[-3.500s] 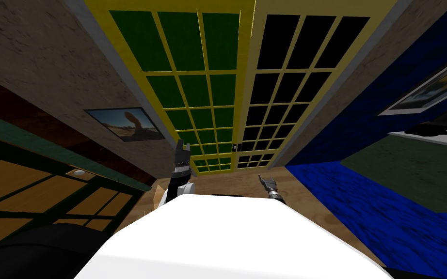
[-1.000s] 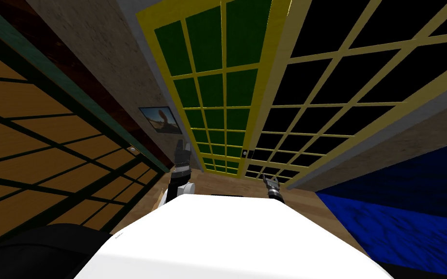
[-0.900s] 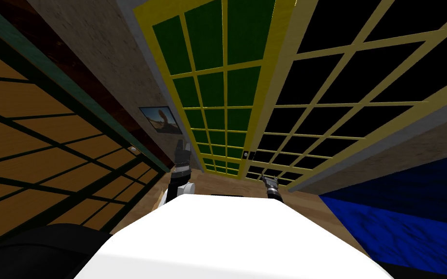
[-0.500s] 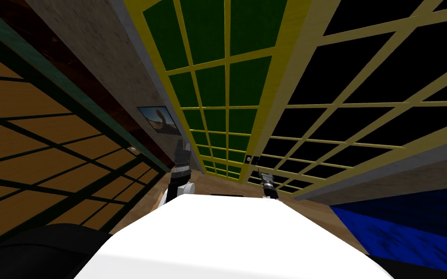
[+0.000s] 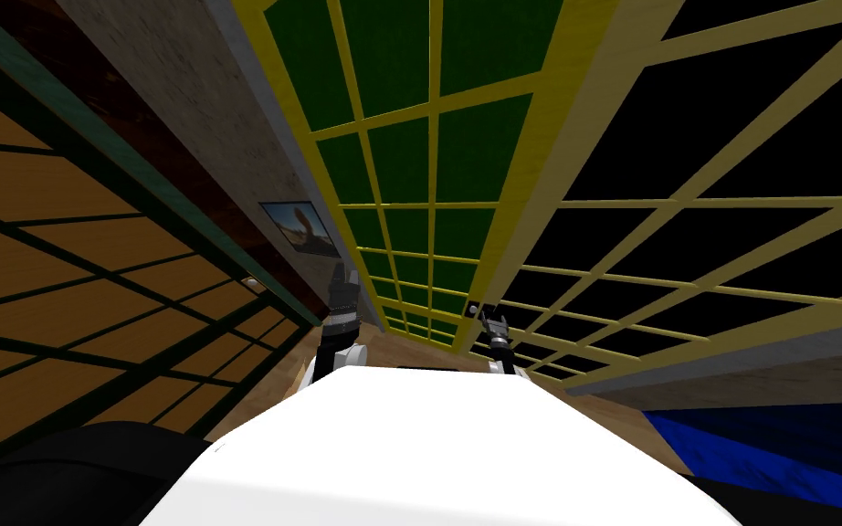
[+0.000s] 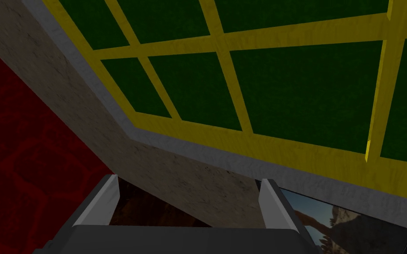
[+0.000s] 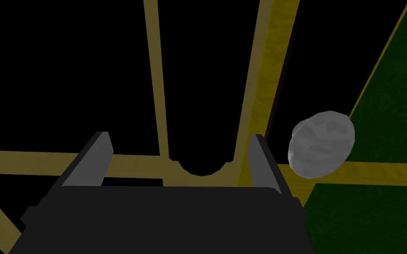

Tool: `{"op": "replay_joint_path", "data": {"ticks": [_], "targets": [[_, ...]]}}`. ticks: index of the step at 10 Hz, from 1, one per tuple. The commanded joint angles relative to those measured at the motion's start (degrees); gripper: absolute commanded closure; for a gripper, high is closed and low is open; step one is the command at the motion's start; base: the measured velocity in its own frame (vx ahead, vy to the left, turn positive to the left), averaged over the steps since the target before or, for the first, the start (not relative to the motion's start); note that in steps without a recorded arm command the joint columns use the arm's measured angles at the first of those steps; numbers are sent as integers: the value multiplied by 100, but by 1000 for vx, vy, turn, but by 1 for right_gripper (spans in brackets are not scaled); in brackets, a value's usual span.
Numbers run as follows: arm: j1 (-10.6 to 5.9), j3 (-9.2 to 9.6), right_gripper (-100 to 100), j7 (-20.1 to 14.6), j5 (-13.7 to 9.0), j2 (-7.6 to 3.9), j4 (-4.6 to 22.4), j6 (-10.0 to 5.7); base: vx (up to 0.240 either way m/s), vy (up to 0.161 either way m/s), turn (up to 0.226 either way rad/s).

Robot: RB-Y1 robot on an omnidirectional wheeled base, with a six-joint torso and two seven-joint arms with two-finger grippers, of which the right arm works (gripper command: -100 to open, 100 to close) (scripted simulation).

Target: Pull the door open

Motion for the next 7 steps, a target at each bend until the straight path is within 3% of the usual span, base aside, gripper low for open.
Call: {"op": "replay_joint_path", "data": {"ticks": [1,2,7], "targets": [[0,0,-100,0,0,0,0,0,48,-4,3],[0,0,100,0,0,0,0,0,-2,2,10],[0,0,100,0,0,0,0,0,-7,6,5]]}}
